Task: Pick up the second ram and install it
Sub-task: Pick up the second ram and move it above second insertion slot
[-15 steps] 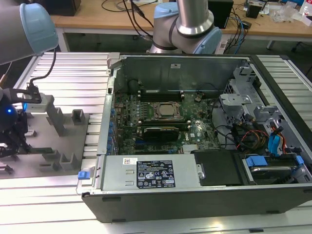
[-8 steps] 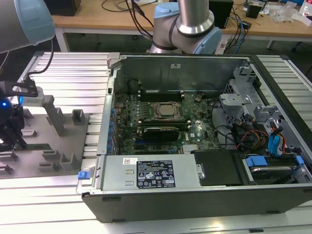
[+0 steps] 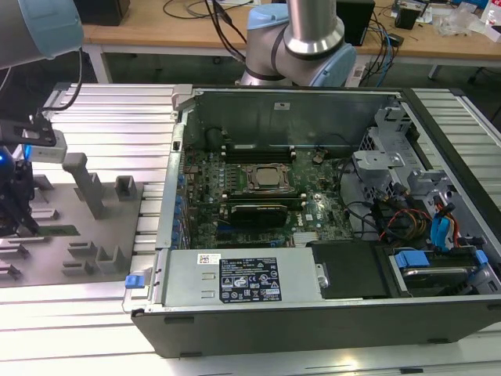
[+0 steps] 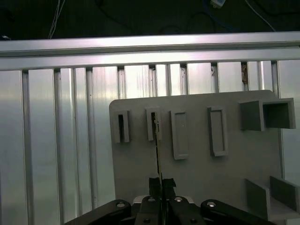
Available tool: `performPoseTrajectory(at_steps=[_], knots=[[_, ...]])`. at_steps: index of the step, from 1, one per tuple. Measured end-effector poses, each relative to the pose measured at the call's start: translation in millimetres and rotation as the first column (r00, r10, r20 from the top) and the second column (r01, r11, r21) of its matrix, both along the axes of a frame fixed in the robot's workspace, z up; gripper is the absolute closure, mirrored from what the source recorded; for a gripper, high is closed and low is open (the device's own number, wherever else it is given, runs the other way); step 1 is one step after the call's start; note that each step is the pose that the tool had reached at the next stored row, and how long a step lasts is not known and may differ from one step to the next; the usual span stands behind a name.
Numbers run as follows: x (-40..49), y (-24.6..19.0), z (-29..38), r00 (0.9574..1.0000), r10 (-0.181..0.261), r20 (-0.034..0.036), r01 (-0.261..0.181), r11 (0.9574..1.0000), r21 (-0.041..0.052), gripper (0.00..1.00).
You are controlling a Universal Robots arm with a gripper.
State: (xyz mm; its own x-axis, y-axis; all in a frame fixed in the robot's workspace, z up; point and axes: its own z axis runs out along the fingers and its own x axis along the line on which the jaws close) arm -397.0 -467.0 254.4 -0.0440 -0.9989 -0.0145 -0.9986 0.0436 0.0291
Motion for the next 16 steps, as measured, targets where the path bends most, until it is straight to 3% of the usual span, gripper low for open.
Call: performPoseTrajectory(at_steps=[16], knots=[[0.0, 0.1, 10.1, 1.0000, 0.000, 0.0000, 0.000, 1.0000, 0.0009, 0.87]])
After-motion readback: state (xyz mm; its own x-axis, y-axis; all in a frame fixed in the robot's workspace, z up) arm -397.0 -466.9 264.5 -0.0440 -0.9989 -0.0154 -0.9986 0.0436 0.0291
